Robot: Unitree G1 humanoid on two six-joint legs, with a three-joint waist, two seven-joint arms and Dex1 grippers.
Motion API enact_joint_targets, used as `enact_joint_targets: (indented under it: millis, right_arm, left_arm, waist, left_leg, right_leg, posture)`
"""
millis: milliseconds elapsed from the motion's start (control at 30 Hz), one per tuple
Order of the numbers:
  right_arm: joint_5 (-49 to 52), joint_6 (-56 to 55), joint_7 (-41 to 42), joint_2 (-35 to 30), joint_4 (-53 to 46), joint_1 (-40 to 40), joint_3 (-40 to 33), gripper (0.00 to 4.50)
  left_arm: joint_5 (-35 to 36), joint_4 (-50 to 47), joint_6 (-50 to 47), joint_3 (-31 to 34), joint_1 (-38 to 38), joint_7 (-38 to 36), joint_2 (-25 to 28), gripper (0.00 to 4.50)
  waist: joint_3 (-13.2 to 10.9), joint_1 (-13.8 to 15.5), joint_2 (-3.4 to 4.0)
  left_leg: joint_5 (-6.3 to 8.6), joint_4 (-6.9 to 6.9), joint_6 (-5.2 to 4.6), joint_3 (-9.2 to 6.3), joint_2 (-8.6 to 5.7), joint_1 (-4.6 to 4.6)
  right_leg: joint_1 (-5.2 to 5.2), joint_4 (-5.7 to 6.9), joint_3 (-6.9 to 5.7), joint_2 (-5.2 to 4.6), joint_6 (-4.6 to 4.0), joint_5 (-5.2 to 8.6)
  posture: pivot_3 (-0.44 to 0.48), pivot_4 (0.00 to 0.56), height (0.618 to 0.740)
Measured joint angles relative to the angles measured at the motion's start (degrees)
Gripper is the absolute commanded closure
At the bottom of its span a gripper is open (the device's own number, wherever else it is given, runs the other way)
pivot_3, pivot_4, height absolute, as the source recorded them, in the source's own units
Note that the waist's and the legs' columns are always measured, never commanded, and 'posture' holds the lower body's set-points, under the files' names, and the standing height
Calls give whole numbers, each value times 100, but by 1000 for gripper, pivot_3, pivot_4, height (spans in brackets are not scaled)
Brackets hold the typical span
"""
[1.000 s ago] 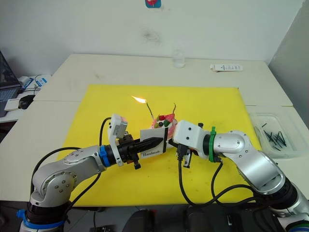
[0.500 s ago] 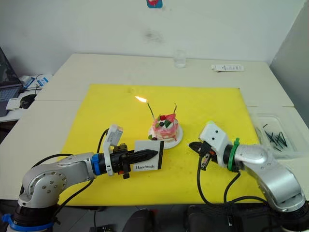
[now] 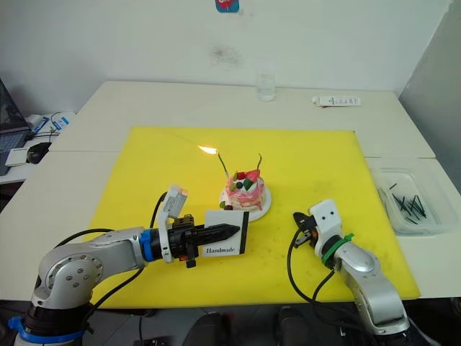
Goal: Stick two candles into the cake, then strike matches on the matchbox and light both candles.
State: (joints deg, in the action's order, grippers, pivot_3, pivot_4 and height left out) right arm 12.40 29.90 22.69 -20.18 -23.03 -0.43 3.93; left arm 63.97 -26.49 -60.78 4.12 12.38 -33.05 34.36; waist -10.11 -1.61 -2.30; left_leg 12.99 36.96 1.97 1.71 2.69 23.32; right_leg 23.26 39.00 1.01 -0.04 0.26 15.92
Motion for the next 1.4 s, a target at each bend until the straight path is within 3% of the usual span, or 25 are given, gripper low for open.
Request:
enact_joint_targets:
  millis: [100,400,800,900,1033,1400]
  right_arm:
    - [-7,-230,129,-93,107,45,-27,2439]
    - [-110,-1097,368,-179,483,201,-31,2439]
    - [-234,-1185,221,47,659,152,-19,2439]
    - [-328,-1119,190,45,635,134,30,3011]
    - [-372,-838,106,65,469,119,94,4405]
    - [-402,-258,-17,212,12,181,157,4476]
  left_arm:
    - [-2,-7,0,-2,0,17,0,4500]
    - [3,-26,-18,-2,13,115,2,4500]
    - [3,-26,-20,-2,30,107,29,4500]
    - [2,-27,-19,-2,18,102,38,4500]
    - [0,-28,-19,-2,-31,100,47,4500]
    - [-9,-29,-9,1,-54,113,36,4500]
  waist:
    - [0,1,0]
    - [0,6,0]
    - [4,2,-3]
    - [8,3,-9]
    - [12,3,-13]
    - [12,2,-12]
  left_leg:
    - [0,0,0,0,-1,0]
    - [0,1,0,1,-2,-2]
    - [0,1,0,7,0,-29]
    - [0,1,0,10,1,-31]
    - [0,-1,0,9,2,-32]
    - [0,-7,0,10,4,-30]
  right_leg:
    - [0,0,0,0,0,0]
    - [-4,-1,1,0,0,0]
    - [-22,4,8,-2,-2,-2]
    - [-23,4,11,-3,-2,-3]
    - [-23,4,11,-2,-3,-3]
    - [-17,3,11,-2,-3,-2]
  posture:
    - [0,150,740]
    - [0,150,740]
    - [0,150,740]
    - [0,150,740]
    - [0,150,740]
    - [0,150,740]
